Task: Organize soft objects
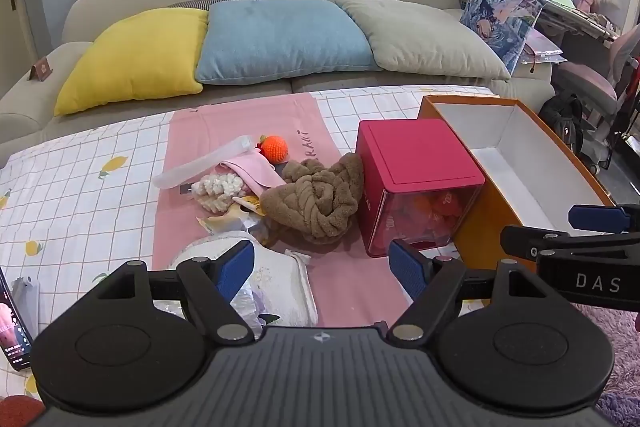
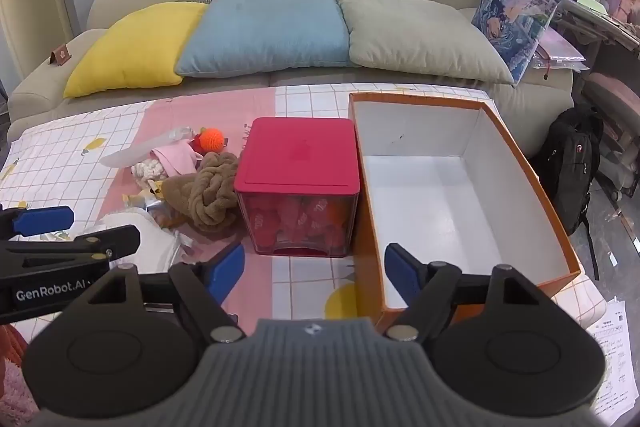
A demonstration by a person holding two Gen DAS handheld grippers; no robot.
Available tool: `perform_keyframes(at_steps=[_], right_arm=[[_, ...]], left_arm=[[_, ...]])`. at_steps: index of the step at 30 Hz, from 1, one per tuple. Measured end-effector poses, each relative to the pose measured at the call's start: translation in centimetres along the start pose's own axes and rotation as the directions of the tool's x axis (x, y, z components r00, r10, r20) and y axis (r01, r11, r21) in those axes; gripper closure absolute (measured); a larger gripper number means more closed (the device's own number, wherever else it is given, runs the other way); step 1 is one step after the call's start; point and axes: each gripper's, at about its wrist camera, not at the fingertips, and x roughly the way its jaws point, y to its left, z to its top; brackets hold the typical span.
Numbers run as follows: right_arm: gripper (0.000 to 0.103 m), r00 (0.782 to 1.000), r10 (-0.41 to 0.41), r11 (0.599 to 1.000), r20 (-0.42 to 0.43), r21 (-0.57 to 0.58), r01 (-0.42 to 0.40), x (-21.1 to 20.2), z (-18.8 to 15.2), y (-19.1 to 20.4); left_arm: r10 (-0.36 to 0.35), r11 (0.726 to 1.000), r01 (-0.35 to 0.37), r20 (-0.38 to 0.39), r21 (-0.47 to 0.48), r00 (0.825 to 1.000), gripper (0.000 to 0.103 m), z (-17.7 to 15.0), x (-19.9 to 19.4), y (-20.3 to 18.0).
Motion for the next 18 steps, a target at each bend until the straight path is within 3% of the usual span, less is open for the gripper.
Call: perform_keyframes(at_steps=[18], right_arm=[[0.027, 1.000, 0.025, 1.000, -0.004, 0.007, -0.025, -0.12, -0.20, -0.18]], left_arm=[[-0.001, 1.000, 0.001, 0.007, 0.004, 1.000, 0.013, 0.42, -0.05, 0.24]])
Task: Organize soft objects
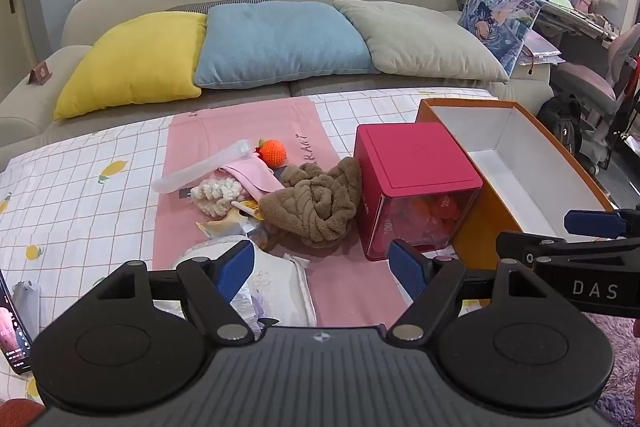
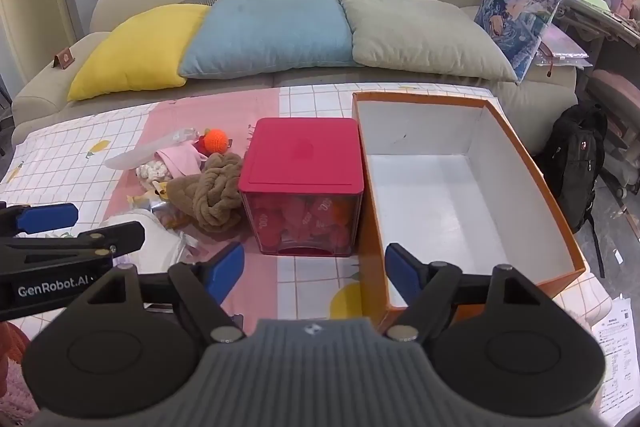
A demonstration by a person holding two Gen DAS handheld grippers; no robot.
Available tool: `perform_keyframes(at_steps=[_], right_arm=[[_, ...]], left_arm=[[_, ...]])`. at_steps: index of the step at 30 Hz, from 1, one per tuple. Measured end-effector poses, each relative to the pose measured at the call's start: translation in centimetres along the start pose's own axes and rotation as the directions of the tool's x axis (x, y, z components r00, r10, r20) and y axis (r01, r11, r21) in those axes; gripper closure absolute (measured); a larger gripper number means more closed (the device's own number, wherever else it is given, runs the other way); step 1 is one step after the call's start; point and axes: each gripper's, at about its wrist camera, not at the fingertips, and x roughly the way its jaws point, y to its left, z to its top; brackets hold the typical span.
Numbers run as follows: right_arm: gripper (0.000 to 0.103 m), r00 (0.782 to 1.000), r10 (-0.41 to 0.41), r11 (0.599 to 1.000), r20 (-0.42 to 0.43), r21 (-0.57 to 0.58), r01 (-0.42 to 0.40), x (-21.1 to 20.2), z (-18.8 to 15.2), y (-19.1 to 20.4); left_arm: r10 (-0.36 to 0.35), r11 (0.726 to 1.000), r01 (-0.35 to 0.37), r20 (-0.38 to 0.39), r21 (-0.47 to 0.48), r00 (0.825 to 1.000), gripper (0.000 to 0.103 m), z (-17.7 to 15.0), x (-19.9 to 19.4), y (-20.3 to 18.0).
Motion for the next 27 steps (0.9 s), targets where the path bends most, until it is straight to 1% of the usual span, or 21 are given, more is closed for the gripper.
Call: perform_keyframes(at_steps=[5, 27], right_arm=[[0.027, 1.000, -0.002, 1.000, -0.013, 0.013, 0.002, 0.35, 0.03, -0.03], [0.027, 0.999, -0.012, 1.000, -0.049, 0.002, 0.012, 0.73, -0.18, 0.18]], left_arm=[[0.001, 1.000, -0.001, -0.001, -0.001, 1.000, 0.013, 0.20, -0.04, -0.25], [-0.006, 1.000, 0.006, -0.003, -0.012, 1.000, 0.013, -0.13, -0.54, -0.48]])
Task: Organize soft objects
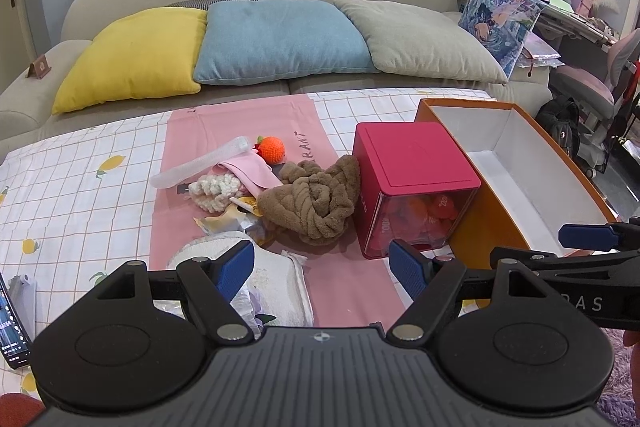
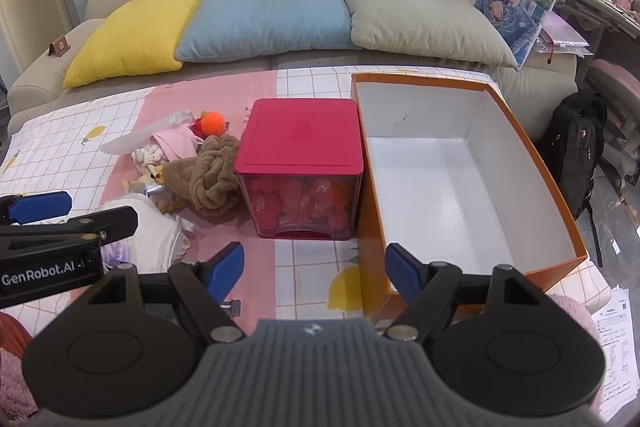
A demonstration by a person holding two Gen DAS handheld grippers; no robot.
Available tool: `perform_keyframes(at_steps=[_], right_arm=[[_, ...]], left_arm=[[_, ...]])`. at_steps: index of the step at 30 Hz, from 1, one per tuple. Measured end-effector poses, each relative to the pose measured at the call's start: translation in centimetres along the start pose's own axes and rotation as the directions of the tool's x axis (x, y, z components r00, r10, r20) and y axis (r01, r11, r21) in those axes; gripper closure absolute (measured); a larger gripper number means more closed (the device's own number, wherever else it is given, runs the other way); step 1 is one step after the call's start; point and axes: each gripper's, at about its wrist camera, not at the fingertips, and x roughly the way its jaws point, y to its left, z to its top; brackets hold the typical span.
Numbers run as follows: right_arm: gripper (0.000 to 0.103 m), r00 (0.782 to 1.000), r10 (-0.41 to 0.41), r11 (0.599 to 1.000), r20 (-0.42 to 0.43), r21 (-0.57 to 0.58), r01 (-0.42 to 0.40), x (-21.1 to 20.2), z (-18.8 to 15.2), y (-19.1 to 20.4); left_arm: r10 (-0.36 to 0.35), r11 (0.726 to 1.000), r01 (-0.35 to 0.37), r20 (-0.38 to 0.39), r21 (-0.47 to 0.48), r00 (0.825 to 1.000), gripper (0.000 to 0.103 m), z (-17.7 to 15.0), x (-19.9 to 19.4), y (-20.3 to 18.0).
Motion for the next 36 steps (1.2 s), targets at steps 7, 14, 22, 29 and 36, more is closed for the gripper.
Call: perform_keyframes(at_steps=[7, 14, 22, 29, 36], right_arm=[[0.027, 1.000, -0.002, 1.000, -0.006, 0.000, 0.002, 0.12, -0.03, 0.06], [0.027, 1.000, -0.004, 1.000, -0.009, 0.001, 0.004, 0.12, -0.08, -0.03], [0.026, 1.000, -0.004, 1.000, -0.015, 0.000, 0.004, 0.21, -0.12, -0.07], [0.026, 1.000, -0.006, 1.000, -0.018, -0.003, 0.006, 0.30, -0.15, -0.02], [0.026, 1.000, -0.007, 1.000, -0.021, -0.005, 0.007, 0.42, -0.16, 0.08]], left_arm=[[-0.001, 1.000, 0.001, 0.000, 0.000, 1.000, 0.013, -0.04, 0.03, 0.02], [-0.002, 1.000, 0.002, 0.000, -0.001, 1.000, 0.013, -0.06, 0.05, 0.02], [-0.002, 1.000, 0.002, -0.002, -0.001, 1.000, 0.013, -0.20, 0.11, -0.07], [-0.002, 1.000, 0.002, -0.003, -0.002, 1.000, 0.013, -0.39, 0.17, -0.14], [-0.002, 1.000, 0.002, -0.004, -0.004, 1.000, 0.013, -0.31, 0.17, -0.09]])
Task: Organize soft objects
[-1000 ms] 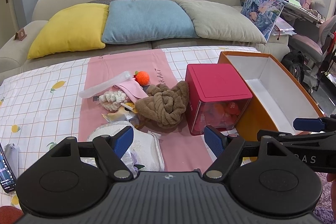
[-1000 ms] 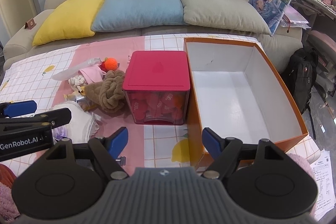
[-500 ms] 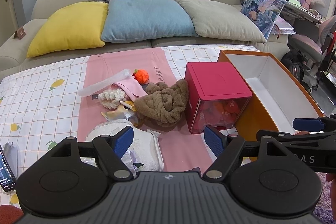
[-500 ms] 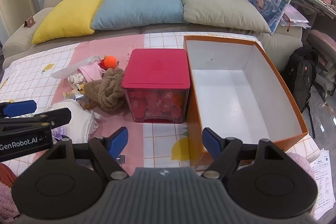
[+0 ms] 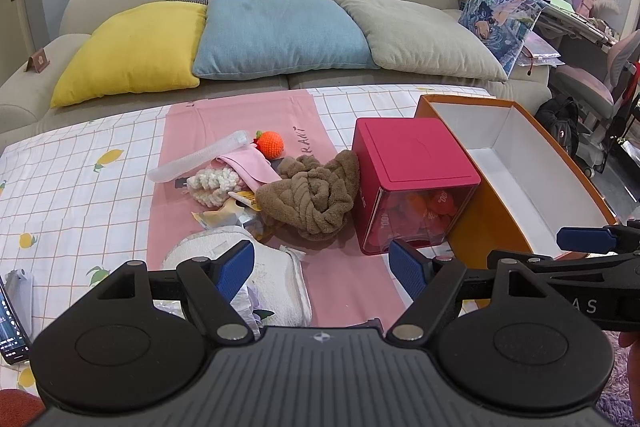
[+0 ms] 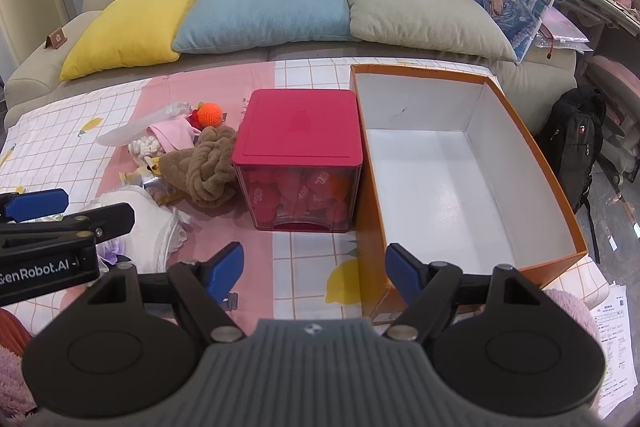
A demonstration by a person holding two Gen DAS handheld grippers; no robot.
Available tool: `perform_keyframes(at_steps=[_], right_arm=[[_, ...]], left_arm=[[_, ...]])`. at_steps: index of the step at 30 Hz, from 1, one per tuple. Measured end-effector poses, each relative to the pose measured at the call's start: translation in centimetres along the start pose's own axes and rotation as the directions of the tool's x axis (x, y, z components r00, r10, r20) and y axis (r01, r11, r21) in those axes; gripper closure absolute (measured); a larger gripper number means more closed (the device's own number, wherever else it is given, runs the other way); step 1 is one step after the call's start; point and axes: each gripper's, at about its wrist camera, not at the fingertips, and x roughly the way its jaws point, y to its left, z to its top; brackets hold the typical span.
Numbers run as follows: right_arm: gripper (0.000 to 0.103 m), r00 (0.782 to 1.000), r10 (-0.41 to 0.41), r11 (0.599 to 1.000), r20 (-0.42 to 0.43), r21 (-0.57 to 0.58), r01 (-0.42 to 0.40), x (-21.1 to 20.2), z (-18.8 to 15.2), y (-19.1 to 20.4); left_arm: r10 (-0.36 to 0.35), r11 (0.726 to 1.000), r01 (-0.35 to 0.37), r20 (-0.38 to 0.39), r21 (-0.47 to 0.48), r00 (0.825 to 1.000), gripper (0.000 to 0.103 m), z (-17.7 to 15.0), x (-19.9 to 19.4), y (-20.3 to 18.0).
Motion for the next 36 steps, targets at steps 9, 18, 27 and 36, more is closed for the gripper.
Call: perform_keyframes(at_steps=[9, 18, 27, 36], right_arm=[[0.026, 1.000, 0.000, 1.000, 0.000, 0.000, 0.000, 0.0, 0.0, 0.0], [0.026, 1.000, 0.017, 1.000, 0.000, -0.006, -0.017, -0.1, 0.0, 0.2], [0.032, 0.993, 0.101, 0.992, -0.054, -0.067, -0.105, 1.3, 0.1, 1.4], [0.035, 0.983, 0.159, 0.971, -0.094, -0.168, -0.173, 3.2, 0.5, 3.8]], left_arm=[[-0.001, 1.000, 0.001, 0.000, -0.001, 1.000, 0.013, -0.3, 0.1, -0.1], [-0.040, 0.999, 0.040, -0.008, 0.022, 0.999, 0.025, -0.9, -0.2, -0.3], [-0.044, 0.999, 0.043, -0.080, -0.011, 0.996, 0.046, -2.3, -1.0, 2.4], [0.028, 0.986, -0.007, -0.121, 0.167, 0.992, 0.032, -1.7, 0.4, 5.0]])
